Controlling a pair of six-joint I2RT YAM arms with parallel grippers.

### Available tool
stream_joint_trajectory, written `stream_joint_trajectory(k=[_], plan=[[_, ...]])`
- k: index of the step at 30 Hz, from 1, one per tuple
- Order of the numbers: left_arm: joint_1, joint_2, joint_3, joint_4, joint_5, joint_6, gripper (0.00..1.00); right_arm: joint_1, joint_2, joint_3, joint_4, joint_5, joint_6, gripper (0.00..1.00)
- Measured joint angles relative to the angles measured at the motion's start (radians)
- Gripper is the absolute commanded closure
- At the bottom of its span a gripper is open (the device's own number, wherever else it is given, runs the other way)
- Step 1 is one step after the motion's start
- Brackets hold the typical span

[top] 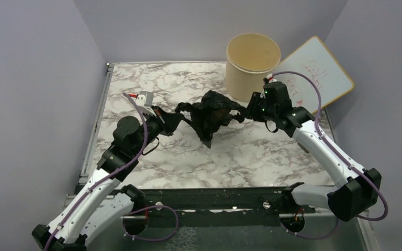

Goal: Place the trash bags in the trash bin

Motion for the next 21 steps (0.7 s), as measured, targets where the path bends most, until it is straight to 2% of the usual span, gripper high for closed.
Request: stream_joint_trajectory(k=[3,8,13,17,18,20,21], plan=[[0.000,0.029,0.073,-0.153,-0.031,0.045,1.00,-0.002,-0.039,-0.082,-0.058,0.062,-0.021,0.33],[0.000,0.069,0.125,-0.296,-0.007,0.095,1.00,-0.013,-0.134,-0.195,-0.125,0.080,0.023,0.25],[-0.019,0.166,0.154,-0.304,0.060,0.090,1.00,-0.015,-0.267,-0.257,-0.112,0.008,0.150,0.21],[-0.081,0.209,0.142,-0.280,0.090,0.067,1.00,-0.018,-0.446,-0.370,-0.052,-0.056,0.290,0.19],[-0.106,0.220,0.142,-0.265,0.101,0.066,1.00,-0.018,-0.506,-0.428,-0.011,-0.074,0.340,0.17],[-0.157,0.248,0.142,-0.234,0.110,0.067,1.00,-0.018,-0.624,-0.575,0.064,-0.119,0.436,0.05],[-0.184,0.269,0.142,-0.219,0.111,0.064,1.00,-0.019,-0.684,-0.658,0.108,-0.144,0.488,0.03]])
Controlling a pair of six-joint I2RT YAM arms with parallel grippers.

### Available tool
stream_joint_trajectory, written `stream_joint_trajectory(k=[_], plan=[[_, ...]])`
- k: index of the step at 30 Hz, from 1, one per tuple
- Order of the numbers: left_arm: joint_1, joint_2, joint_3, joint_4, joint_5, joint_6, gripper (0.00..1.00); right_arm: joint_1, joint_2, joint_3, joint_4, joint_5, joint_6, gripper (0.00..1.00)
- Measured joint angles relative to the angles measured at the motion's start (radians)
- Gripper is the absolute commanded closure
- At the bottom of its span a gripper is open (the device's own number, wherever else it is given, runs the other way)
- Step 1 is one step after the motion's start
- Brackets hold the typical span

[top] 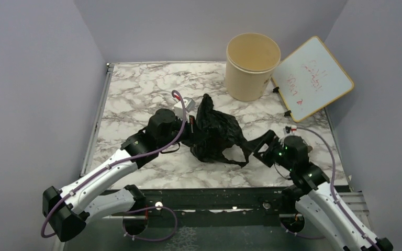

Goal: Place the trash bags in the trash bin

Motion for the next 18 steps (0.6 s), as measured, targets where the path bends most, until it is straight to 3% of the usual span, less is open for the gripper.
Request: stream_joint_trajectory(k=[4,9,13,18], plan=[[-0.034,0.041,-0.016,0.040,-0.014,-0.023,1.00,0.000,-0.170,-0.267,0.095,-0.077,0.191,0.01],[-0.034,0.040,-0.034,0.067,-0.050,-0.053,1.00,0.000,-0.291,-0.364,0.102,-0.085,0.322,0.01],[-0.034,0.031,-0.046,0.091,-0.099,-0.097,1.00,0.000,-0.248,-0.389,0.156,-0.109,0.386,0.02],[-0.034,-0.024,-0.073,0.111,-0.177,-0.158,1.00,0.000,-0.034,-0.395,0.210,-0.155,0.385,0.11]])
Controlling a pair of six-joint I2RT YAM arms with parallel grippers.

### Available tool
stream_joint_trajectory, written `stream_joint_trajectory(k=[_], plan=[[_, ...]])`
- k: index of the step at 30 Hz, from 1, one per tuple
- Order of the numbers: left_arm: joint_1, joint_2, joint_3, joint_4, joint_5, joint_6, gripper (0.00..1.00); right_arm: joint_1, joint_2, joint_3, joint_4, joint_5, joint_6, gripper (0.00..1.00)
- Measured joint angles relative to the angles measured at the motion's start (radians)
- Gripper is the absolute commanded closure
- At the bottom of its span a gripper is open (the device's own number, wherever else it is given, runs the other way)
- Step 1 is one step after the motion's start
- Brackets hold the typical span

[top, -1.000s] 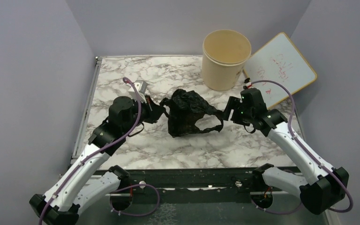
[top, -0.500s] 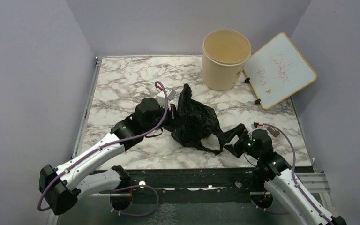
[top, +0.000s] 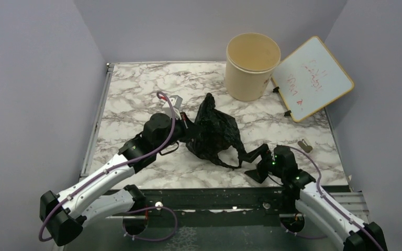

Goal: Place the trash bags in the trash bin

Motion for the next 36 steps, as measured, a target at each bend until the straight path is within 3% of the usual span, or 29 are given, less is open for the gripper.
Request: stream_joint_trajectory(k=[6,12,16,24,26,28,29,31,32,34,36], plan=[[0.000,-0.049,-0.062,0.032,-0.054,-0.080,1.00,0.000,0.264,0.002,0.235,-0.086,-0.007,0.25],[0.000,-0.044,-0.089,0.040,-0.059,-0.124,1.00,0.010,0.427,0.021,0.359,-0.109,-0.010,0.41],[0.000,-0.060,-0.105,0.051,-0.076,-0.146,1.00,0.069,0.464,0.003,0.450,-0.049,0.040,0.34],[0.000,-0.087,-0.120,0.060,-0.098,-0.172,1.00,0.271,0.521,0.008,0.528,0.158,0.146,0.49],[0.000,-0.104,-0.131,0.057,-0.106,-0.179,1.00,0.296,0.533,-0.018,0.579,0.203,0.185,0.65],[0.000,-0.116,-0.134,0.054,-0.109,-0.180,1.00,0.308,0.556,-0.019,0.591,0.233,0.196,0.92],[0.000,-0.121,-0.134,0.055,-0.109,-0.180,1.00,0.309,0.562,-0.012,0.592,0.248,0.194,0.98],[0.000,-0.126,-0.133,0.055,-0.108,-0.173,1.00,0.311,0.602,-0.002,0.587,0.274,0.185,1.00],[0.000,-0.124,-0.130,0.051,-0.108,-0.161,0.98,0.311,0.603,0.003,0.581,0.288,0.180,1.00],[0.000,-0.109,-0.109,0.019,-0.107,-0.131,0.81,0.313,0.581,0.017,0.542,0.333,0.149,1.00],[0.000,-0.082,-0.060,-0.047,-0.109,-0.079,0.70,0.313,0.520,0.037,0.462,0.380,0.099,0.99]])
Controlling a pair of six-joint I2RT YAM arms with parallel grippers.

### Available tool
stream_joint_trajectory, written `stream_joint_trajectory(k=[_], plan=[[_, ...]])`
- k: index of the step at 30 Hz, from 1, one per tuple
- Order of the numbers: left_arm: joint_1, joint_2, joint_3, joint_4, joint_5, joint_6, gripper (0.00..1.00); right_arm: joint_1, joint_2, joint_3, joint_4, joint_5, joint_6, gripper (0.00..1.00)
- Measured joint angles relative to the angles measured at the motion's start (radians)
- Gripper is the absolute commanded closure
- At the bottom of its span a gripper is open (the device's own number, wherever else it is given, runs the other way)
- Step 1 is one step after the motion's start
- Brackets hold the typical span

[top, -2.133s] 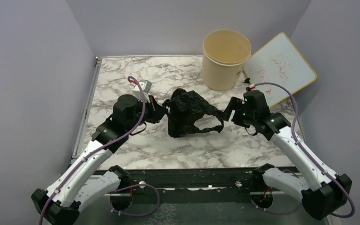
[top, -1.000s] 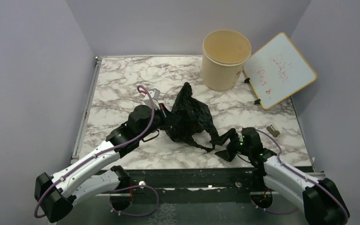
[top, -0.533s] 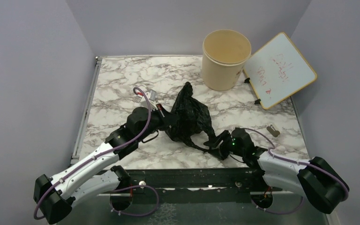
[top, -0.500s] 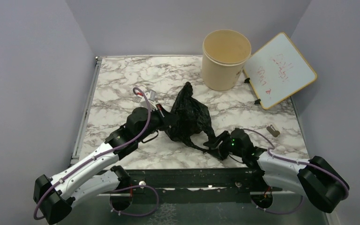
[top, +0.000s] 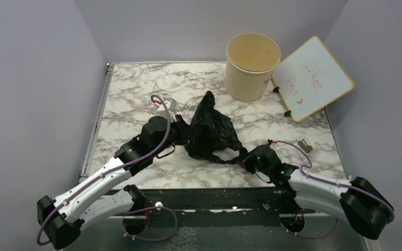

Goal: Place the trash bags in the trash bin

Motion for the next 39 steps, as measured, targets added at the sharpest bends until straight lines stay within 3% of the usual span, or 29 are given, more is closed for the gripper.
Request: stream_joint_trajectory(k=[2,7,10,14,19,31,39], plan=[[0.000,0.015,0.045,-0.064,-0.006,0.050,0.58,0.000,-0.096,0.047,-0.104,0.055,-0.104,0.99],[0.000,0.044,0.094,-0.150,0.029,0.181,0.42,0.000,-0.260,0.244,-0.253,0.107,-0.443,1.00],[0.000,0.101,0.121,-0.174,0.098,0.240,0.38,0.000,-0.261,0.412,-0.336,0.103,-0.616,1.00],[0.000,0.136,0.140,-0.221,0.168,0.308,0.22,0.000,-0.174,0.634,-0.470,0.090,-0.752,0.99],[0.000,0.076,0.140,-0.294,0.164,0.357,0.18,0.000,-0.066,0.768,-0.597,0.083,-0.818,1.00],[0.029,0.090,0.003,-0.170,0.183,0.350,0.17,0.000,-0.009,0.834,-0.686,0.051,-0.835,0.99],[0.066,0.017,0.011,-0.232,0.173,0.378,0.15,-0.002,0.010,0.854,-0.722,0.070,-0.825,1.00]])
